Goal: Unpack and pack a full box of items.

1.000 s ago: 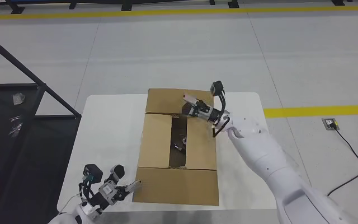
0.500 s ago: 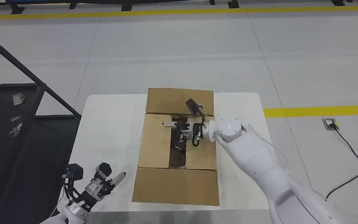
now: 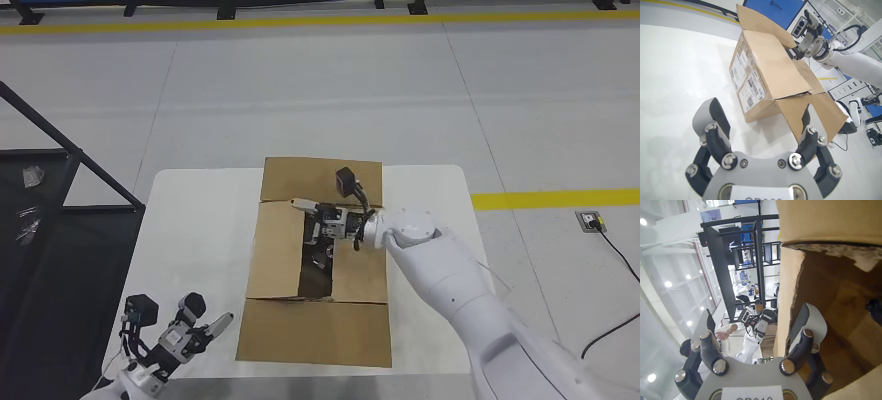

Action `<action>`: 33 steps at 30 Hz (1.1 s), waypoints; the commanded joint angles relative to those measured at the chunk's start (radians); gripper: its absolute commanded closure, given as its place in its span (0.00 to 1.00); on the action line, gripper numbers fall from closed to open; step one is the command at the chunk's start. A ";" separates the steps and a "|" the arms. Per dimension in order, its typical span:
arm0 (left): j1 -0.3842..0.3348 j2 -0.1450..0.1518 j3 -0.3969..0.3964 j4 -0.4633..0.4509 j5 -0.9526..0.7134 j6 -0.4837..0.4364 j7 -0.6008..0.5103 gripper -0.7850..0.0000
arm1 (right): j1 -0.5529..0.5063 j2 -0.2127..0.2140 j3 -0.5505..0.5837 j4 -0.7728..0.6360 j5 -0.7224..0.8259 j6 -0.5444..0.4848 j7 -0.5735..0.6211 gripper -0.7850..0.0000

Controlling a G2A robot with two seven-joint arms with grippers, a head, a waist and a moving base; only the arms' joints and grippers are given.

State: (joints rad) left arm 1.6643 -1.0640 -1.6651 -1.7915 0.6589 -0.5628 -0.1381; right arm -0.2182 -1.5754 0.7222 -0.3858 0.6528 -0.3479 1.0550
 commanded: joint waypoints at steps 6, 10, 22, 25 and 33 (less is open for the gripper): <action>-0.045 -0.001 0.060 -0.053 0.128 0.061 -0.069 0.00 | 0.013 -0.016 0.029 -0.022 0.040 -0.055 0.049 0.00; -0.080 -0.006 0.103 -0.065 0.146 0.100 -0.081 0.00 | 0.009 -0.033 0.030 -0.038 0.043 -0.070 0.022 0.00; -0.206 -0.018 0.153 -0.014 -0.003 0.215 -0.160 0.00 | 0.010 -0.083 0.031 -0.041 0.061 -0.121 0.052 0.00; -0.207 -0.016 0.131 -0.019 -0.005 0.202 -0.155 0.00 | 0.012 -0.091 0.031 -0.033 0.054 -0.146 0.082 0.00; -0.128 -0.008 0.016 -0.051 0.054 0.198 -0.084 0.00 | 0.014 -0.086 0.061 -0.010 0.042 -0.241 0.150 0.00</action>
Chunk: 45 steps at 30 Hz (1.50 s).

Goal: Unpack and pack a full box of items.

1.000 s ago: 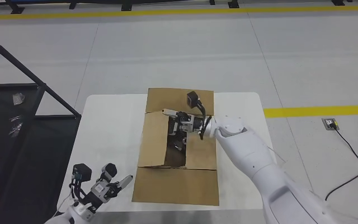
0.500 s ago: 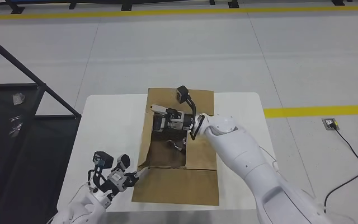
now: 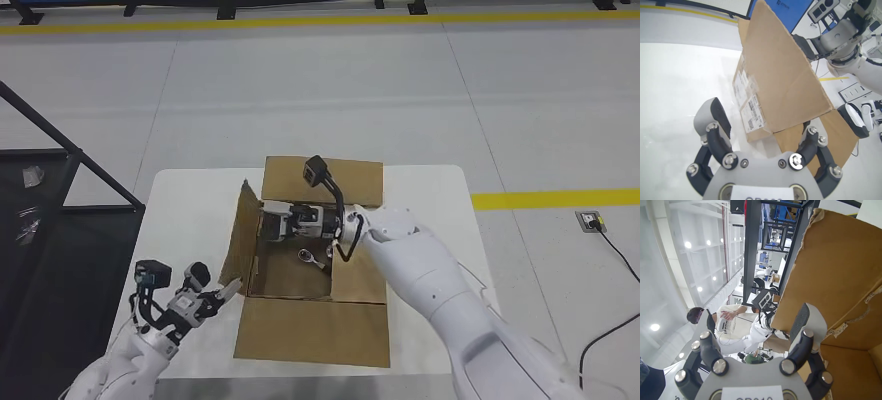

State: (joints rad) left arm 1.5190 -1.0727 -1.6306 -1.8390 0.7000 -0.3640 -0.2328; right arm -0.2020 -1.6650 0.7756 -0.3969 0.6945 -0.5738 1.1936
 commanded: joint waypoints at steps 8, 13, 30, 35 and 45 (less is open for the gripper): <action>0.091 0.005 -0.097 0.005 0.099 0.034 0.037 0.00 | -0.037 0.056 0.058 -0.062 -0.075 -0.081 -0.028 0.00; 0.058 0.005 -0.081 0.068 0.110 0.063 -0.005 0.00 | -0.080 0.097 0.096 -0.136 -0.135 -0.097 -0.045 0.00; -0.027 0.002 -0.022 0.153 0.165 0.078 -0.019 0.00 | -0.245 0.186 0.235 -0.416 -0.259 -0.088 -0.187 0.00; 0.056 0.004 -0.097 0.015 0.222 0.109 0.065 0.00 | -0.270 0.187 0.237 -0.453 -0.263 -0.116 -0.202 0.00; 0.192 0.004 -0.124 -0.258 0.138 -0.068 0.098 0.00 | -0.407 0.246 0.342 -0.712 -0.496 -0.272 -0.229 0.00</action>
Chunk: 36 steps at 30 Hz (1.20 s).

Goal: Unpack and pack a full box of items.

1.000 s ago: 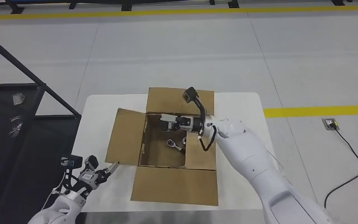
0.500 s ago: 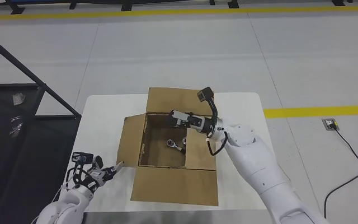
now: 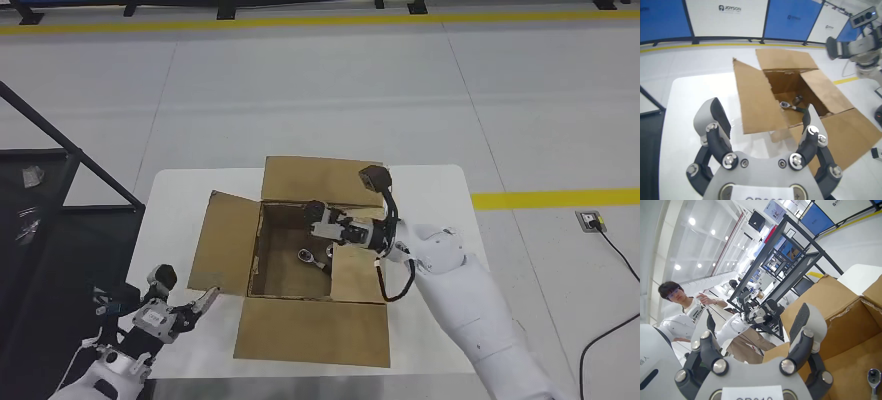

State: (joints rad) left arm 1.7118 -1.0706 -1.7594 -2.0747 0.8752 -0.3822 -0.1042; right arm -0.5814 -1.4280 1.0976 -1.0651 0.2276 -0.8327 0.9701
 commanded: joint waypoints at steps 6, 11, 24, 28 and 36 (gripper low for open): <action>-0.121 0.013 0.118 -0.046 -0.240 -0.132 -0.311 0.00 | -0.195 0.059 0.162 -0.274 -0.140 -0.026 -0.031 0.00; -0.313 0.006 0.299 0.035 -0.283 -0.033 -0.485 0.00 | -0.356 0.093 0.287 -0.477 -0.194 0.007 -0.071 0.00; -0.390 -0.001 0.374 0.082 -0.247 0.020 -0.518 0.00 | -0.456 0.108 0.369 -0.569 -0.223 0.079 -0.147 0.00; -0.385 -0.002 0.380 0.092 -0.280 0.026 -0.518 0.00 | -0.460 0.107 0.357 -0.579 -0.208 0.081 -0.158 0.00; -0.603 -0.022 0.482 0.312 -0.586 0.126 -0.692 0.00 | -0.443 0.123 0.371 -0.586 -0.164 0.059 -0.149 0.00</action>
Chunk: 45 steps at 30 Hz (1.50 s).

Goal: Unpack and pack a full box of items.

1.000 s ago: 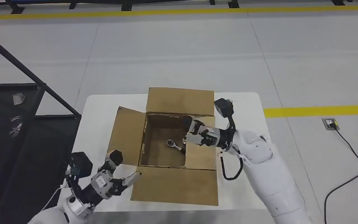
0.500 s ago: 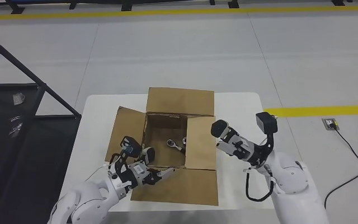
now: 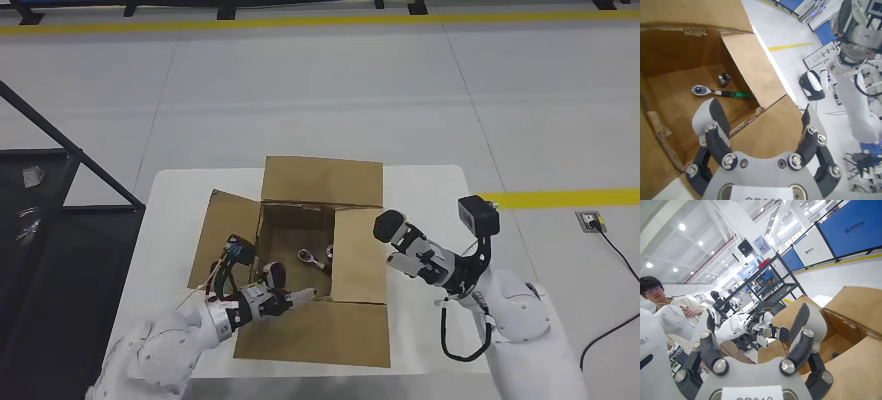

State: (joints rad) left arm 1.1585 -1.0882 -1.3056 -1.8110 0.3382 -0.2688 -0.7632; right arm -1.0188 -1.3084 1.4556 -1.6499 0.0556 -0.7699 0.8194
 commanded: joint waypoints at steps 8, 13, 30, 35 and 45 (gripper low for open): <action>-0.296 -0.052 0.202 0.351 -0.351 0.007 -0.165 0.00 | -0.071 0.033 0.104 -0.002 0.118 -0.035 0.038 0.00; -0.386 -0.084 0.303 0.493 -0.382 -0.036 -0.156 0.00 | -0.098 0.045 0.132 -0.004 0.143 -0.045 0.041 0.00; -0.510 -0.162 0.447 0.730 -0.515 -0.208 -0.140 0.00 | -0.130 0.072 0.137 -0.039 0.120 -0.042 -0.008 0.00; -0.496 -0.157 0.422 0.674 -0.523 -0.232 -0.140 0.00 | -0.141 0.079 0.146 -0.053 0.117 -0.049 -0.028 0.00; -0.483 -0.155 0.400 0.513 -0.460 -0.163 -0.053 0.00 | -0.200 0.096 0.222 -0.066 0.123 -0.081 -0.095 0.00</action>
State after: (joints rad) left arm 0.6831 -1.2391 -0.9143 -1.2942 -0.1184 -0.4458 -0.8235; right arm -1.2075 -1.2147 1.6621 -1.7160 0.1816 -0.8486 0.7324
